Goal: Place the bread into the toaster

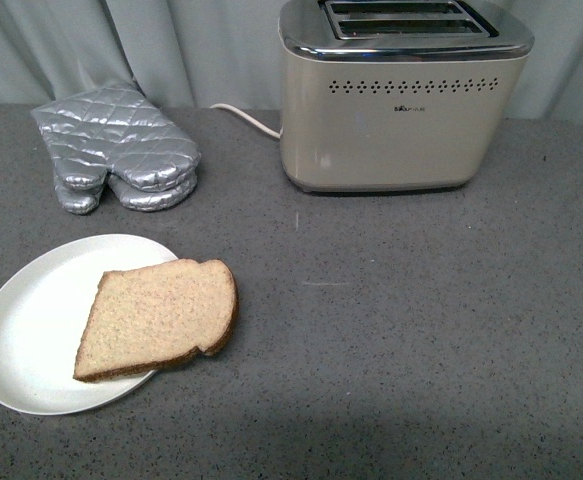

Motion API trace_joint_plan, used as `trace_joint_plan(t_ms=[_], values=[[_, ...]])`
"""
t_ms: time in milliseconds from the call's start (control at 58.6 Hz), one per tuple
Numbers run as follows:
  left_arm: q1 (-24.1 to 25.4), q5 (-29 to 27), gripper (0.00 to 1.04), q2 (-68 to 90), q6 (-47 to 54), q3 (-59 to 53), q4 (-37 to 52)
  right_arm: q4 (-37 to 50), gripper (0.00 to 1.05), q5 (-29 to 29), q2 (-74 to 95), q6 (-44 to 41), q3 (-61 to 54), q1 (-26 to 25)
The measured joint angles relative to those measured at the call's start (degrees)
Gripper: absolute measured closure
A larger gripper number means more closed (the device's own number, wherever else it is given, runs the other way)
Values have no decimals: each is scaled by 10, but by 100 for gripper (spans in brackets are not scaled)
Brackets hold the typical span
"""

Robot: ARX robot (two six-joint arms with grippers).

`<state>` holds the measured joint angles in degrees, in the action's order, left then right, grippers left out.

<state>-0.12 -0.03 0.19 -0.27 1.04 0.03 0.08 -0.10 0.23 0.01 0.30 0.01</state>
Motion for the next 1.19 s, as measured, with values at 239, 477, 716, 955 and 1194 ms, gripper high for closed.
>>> trace_joint_plan(t_ms=[239, 477, 716, 955, 1194], values=[[0, 0, 7, 0, 0, 0, 0, 0, 10, 0, 0, 0, 0, 0], [0, 0, 7, 0, 0, 0, 0, 0, 10, 0, 0, 0, 0, 0], [0, 0, 7, 0, 0, 0, 0, 0, 10, 0, 0, 0, 0, 0], [-37, -236, 7, 177, -82, 68, -108, 0, 10, 2, 0, 0, 0, 0], [65, -86, 7, 469, -54, 171, -19, 0, 10, 0, 0, 0, 0, 0]])
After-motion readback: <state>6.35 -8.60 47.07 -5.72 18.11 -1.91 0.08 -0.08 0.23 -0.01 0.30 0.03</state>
